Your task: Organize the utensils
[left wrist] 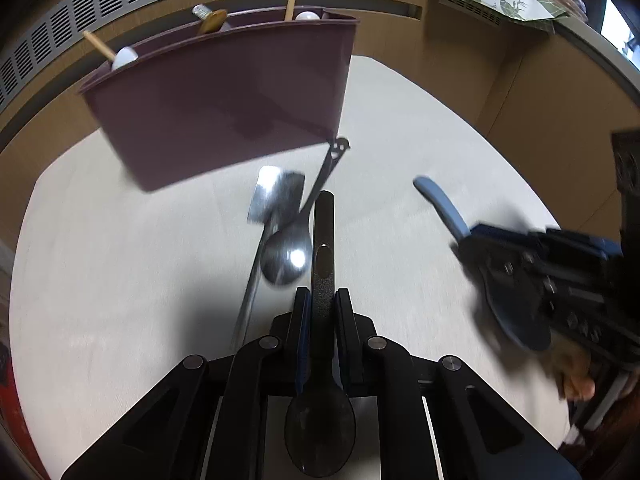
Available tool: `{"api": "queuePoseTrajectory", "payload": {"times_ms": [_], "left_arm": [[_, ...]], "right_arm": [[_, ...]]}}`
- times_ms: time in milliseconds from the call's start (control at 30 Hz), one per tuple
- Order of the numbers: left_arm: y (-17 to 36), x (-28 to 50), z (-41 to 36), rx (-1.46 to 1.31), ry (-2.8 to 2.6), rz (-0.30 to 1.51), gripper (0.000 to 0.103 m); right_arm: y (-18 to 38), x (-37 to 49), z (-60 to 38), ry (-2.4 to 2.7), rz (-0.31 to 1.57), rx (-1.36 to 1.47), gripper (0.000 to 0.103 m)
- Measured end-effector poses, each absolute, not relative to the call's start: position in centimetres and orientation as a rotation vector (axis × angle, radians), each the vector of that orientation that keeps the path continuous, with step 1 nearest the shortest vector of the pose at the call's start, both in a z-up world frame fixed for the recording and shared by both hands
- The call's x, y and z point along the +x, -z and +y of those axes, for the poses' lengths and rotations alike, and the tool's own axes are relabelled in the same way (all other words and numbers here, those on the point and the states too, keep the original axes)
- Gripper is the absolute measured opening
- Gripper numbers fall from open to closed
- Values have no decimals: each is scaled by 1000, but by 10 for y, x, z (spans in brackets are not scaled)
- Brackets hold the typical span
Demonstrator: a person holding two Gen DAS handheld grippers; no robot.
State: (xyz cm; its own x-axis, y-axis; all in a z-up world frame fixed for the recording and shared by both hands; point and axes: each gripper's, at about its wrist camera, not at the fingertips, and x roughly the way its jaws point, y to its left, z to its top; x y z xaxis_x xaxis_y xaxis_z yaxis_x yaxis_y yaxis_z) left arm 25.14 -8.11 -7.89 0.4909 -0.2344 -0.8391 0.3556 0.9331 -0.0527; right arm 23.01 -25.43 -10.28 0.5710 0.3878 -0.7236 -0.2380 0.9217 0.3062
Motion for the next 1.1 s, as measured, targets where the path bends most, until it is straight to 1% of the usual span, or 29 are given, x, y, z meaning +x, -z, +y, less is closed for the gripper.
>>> {"api": "queuePoseTrajectory", "payload": {"times_ms": [167, 267, 333, 400, 433, 500, 633, 800, 867, 967, 1100], "left_arm": [[79, 226, -66, 90, 392, 1042, 13], [80, 224, -65, 86, 400, 1048, 13], [79, 229, -68, 86, 404, 1053, 14], [78, 235, -72, 89, 410, 1055, 14], [78, 237, -72, 88, 412, 1057, 14], [77, 248, -76, 88, 415, 1063, 14], [76, 259, -90, 144, 418, 1068, 14], [74, 261, -99, 180, 404, 1057, 13], [73, 257, -94, 142, 391, 1041, 12], [64, 242, -67, -15, 361, 1026, 12], [31, 207, -38, -125, 335, 905, 12]], "right_arm": [[98, 238, -239, -341, 907, 48, 15], [97, 246, -230, -317, 919, -6, 16], [97, 250, -225, -319, 923, -23, 20], [97, 253, -221, -312, 921, -49, 21], [97, 253, -220, -308, 920, -61, 19], [96, 252, -221, -294, 915, -68, 11], [91, 244, -234, -304, 908, 0, 11], [71, 226, -249, -302, 830, 56, 11], [62, 218, -252, -300, 791, 74, 11], [51, 207, -254, -304, 754, 79, 11], [41, 198, -250, -322, 724, 55, 11]]}}
